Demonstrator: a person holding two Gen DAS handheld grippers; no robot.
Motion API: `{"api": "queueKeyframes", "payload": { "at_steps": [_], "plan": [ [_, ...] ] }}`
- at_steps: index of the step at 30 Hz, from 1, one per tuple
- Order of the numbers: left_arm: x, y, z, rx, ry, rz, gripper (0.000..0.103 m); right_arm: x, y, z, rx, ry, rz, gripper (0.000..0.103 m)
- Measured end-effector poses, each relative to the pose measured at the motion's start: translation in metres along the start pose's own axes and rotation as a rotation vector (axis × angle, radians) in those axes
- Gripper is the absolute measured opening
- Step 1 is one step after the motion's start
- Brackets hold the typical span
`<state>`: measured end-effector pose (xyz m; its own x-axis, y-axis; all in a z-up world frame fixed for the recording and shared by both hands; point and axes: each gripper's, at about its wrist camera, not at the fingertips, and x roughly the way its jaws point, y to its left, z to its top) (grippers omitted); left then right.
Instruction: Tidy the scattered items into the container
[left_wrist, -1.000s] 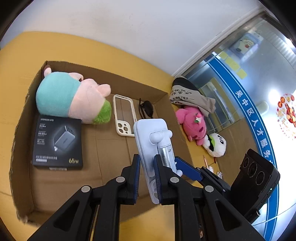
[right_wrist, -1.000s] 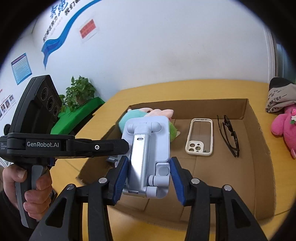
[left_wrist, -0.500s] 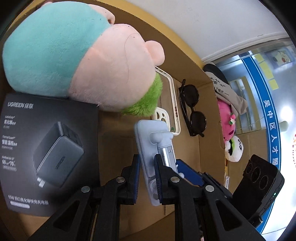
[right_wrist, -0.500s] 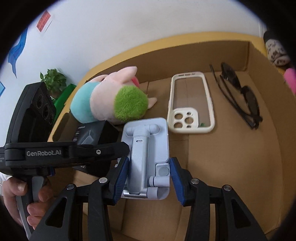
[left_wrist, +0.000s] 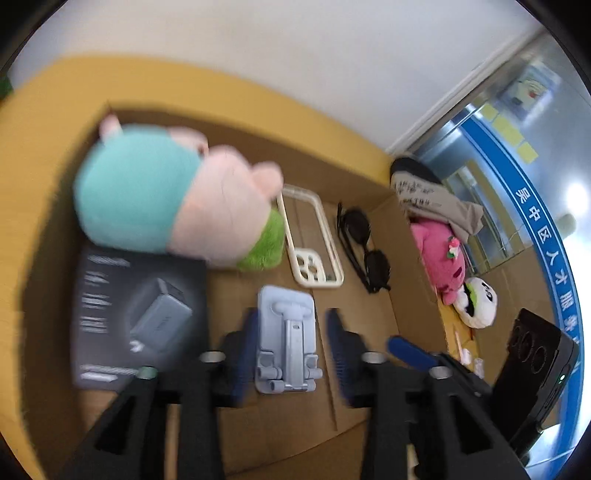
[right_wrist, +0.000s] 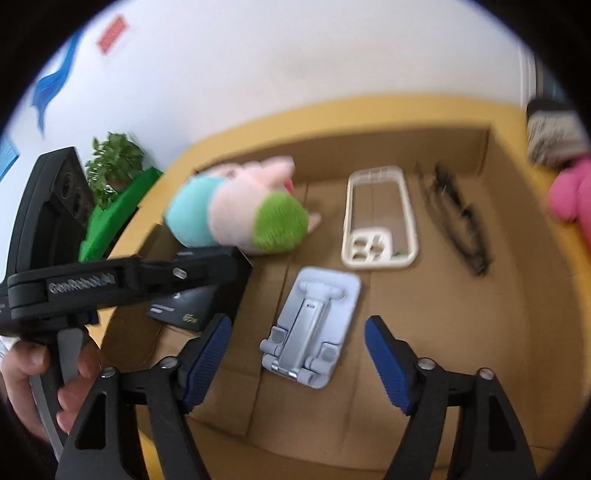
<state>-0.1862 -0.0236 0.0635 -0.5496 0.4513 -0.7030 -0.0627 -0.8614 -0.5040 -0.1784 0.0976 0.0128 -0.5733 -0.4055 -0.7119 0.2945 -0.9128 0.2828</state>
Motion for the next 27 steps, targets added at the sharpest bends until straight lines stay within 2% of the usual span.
{"api": "queueKeyframes", "payload": {
  "at_steps": [2,3,4,6,8,11,14,15,17,25,27],
  "plan": [
    [-0.036,-0.013,-0.019,0.078,-0.134,0.097,0.092,-0.026,-0.002,-0.012,-0.059,-0.084,-0.057,0.081],
    [-0.051,-0.017,-0.031,0.113,-0.194,0.142,0.097,-0.035,-0.006,-0.020,-0.088,-0.120,-0.095,0.081],
    [-0.063,-0.021,-0.046,0.148,-0.247,0.190,0.099,-0.044,-0.011,-0.030,-0.106,-0.148,-0.139,0.082],
    [-0.075,-0.022,-0.071,0.201,-0.306,0.278,0.101,-0.054,-0.026,-0.046,-0.108,-0.176,-0.191,0.082],
    [-0.073,-0.019,-0.093,0.212,-0.327,0.365,0.101,-0.054,-0.041,-0.061,-0.098,-0.168,-0.243,0.082],
    [-0.058,-0.007,-0.117,0.213,-0.302,0.460,0.101,-0.040,-0.052,-0.077,-0.088,-0.145,-0.301,0.082],
    [-0.050,0.004,-0.131,0.214,-0.285,0.507,0.101,-0.052,-0.045,-0.096,-0.106,-0.216,-0.331,0.082],
    [-0.051,0.007,-0.137,0.238,-0.301,0.513,0.101,-0.053,-0.043,-0.100,-0.103,-0.232,-0.340,0.082],
    [-0.049,0.003,-0.144,0.284,-0.341,0.571,0.102,-0.055,-0.040,-0.107,-0.101,-0.270,-0.349,0.082],
    [-0.045,0.006,-0.157,0.310,-0.508,0.547,0.103,-0.051,-0.036,-0.113,-0.106,-0.368,-0.366,0.086],
    [-0.045,0.008,-0.157,0.314,-0.523,0.534,0.103,-0.050,-0.037,-0.114,-0.106,-0.381,-0.355,0.088]
  ]
}}
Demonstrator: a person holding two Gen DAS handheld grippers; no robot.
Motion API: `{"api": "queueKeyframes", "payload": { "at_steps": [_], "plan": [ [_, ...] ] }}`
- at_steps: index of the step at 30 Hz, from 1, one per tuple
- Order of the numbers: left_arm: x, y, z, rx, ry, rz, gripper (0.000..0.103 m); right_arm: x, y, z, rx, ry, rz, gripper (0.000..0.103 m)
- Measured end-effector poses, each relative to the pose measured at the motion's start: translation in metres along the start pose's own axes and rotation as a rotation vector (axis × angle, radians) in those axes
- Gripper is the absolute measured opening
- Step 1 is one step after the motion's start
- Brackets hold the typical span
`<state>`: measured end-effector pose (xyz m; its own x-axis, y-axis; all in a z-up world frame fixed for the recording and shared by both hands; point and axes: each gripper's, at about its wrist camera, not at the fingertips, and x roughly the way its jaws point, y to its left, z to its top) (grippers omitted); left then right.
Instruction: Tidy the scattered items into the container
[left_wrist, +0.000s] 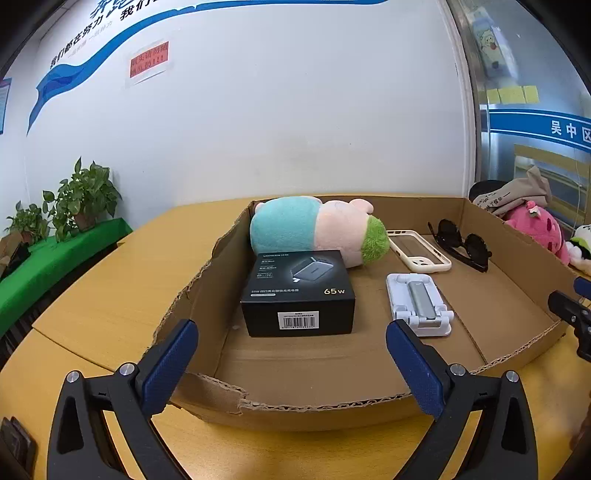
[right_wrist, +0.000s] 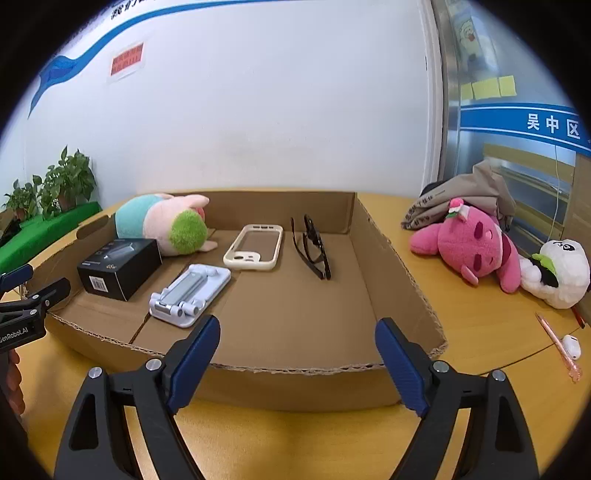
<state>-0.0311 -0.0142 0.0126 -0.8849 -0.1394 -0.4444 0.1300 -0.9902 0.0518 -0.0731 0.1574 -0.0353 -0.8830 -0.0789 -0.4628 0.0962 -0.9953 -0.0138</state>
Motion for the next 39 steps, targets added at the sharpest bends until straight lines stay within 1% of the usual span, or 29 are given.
{"api": "queueKeyframes", "payload": {
  "at_steps": [2,4,7,9,10,14,21,39],
  "plan": [
    [0.003,0.002,0.001,-0.009,0.012,-0.023,0.103,0.001,0.001,0.001,-0.006,0.001,0.005,0.090],
    [0.006,0.005,0.001,-0.022,0.027,-0.053,0.103,0.003,0.001,0.001,-0.007,0.006,0.022,0.094],
    [0.012,0.010,0.001,-0.056,0.051,-0.106,0.103,0.004,0.001,0.002,-0.005,0.007,0.027,0.096],
    [0.016,0.014,0.001,-0.087,0.072,-0.141,0.103,0.006,0.003,0.002,-0.012,0.011,0.050,0.103],
    [0.017,0.014,0.000,-0.090,0.078,-0.145,0.103,0.006,0.004,0.002,-0.010,0.009,0.049,0.103],
    [0.016,0.010,-0.001,-0.090,0.073,-0.125,0.103,0.006,0.004,0.002,-0.005,0.009,0.048,0.103],
    [0.018,0.014,-0.001,-0.099,0.079,-0.139,0.103,0.007,0.005,0.002,-0.004,0.007,0.046,0.103],
    [0.018,0.014,-0.001,-0.099,0.078,-0.138,0.103,0.007,0.004,0.003,-0.004,0.007,0.045,0.103]
  ]
}}
